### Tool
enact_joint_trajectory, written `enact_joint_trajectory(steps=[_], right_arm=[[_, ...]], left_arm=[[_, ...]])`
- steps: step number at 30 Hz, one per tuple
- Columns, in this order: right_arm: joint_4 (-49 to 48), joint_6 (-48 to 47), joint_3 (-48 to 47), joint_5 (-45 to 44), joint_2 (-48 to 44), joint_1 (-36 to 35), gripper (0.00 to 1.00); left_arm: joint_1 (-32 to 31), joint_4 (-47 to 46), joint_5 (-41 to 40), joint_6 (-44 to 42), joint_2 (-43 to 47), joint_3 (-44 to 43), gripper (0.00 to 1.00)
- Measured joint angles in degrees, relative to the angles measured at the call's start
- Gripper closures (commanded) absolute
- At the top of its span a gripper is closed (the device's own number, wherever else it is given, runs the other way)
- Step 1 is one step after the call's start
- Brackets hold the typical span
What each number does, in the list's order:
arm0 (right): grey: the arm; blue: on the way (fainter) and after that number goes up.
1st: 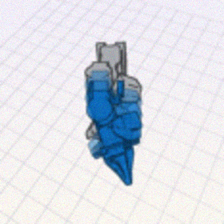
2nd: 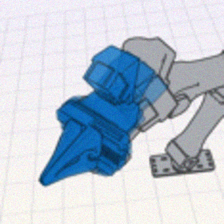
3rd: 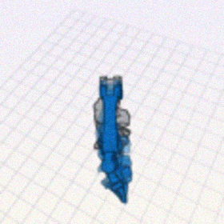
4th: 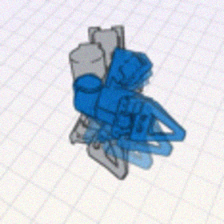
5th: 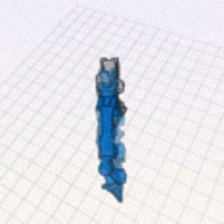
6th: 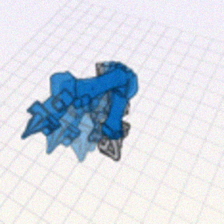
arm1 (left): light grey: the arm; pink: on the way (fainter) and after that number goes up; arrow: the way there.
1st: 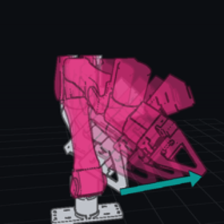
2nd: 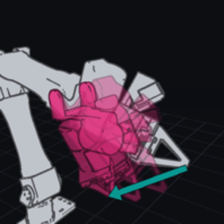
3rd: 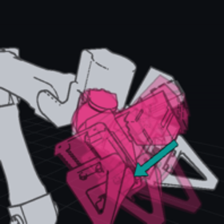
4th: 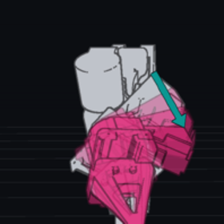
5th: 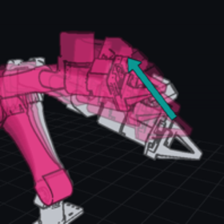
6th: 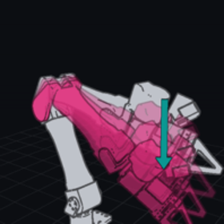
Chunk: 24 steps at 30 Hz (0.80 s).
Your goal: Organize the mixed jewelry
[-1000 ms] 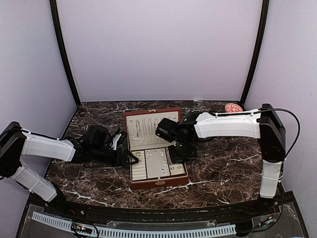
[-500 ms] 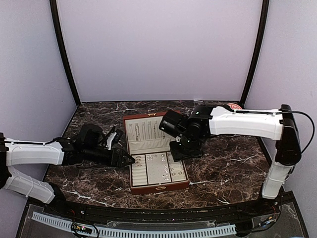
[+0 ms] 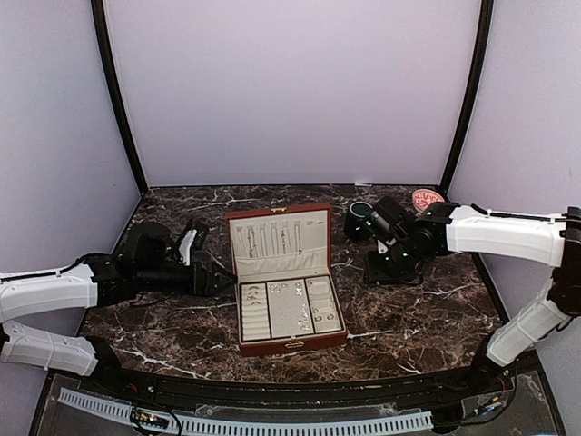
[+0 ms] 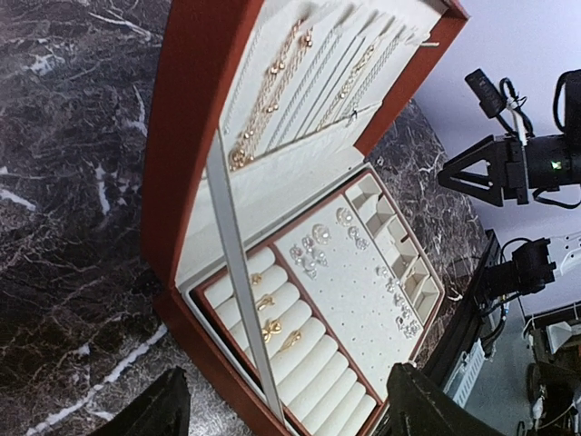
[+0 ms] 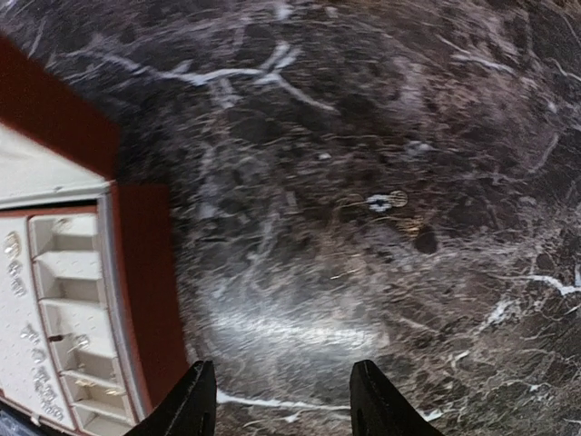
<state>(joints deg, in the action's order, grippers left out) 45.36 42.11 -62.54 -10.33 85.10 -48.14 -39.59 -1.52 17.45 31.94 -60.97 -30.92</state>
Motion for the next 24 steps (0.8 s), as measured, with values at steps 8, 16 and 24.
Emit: enact_joint_trajectory(steps=[8,16,24], right_arm=[[-10.0,-6.2,8.3,0.8,0.6,10.3,0.53],[-16.5,-11.5,9.4,1.6,7.6,14.5,0.65],[-18.9,-13.2,11.0,0.9,10.2,15.0,0.76]], left_arm=[[0.5,-1.6,-4.7,0.9,4.1,1.5,0.23],[0.5,-2.3,-7.5,1.5,7.3,2.1,0.24],[0.8,-2.2,-8.8,1.8,8.3,2.2,0.24]])
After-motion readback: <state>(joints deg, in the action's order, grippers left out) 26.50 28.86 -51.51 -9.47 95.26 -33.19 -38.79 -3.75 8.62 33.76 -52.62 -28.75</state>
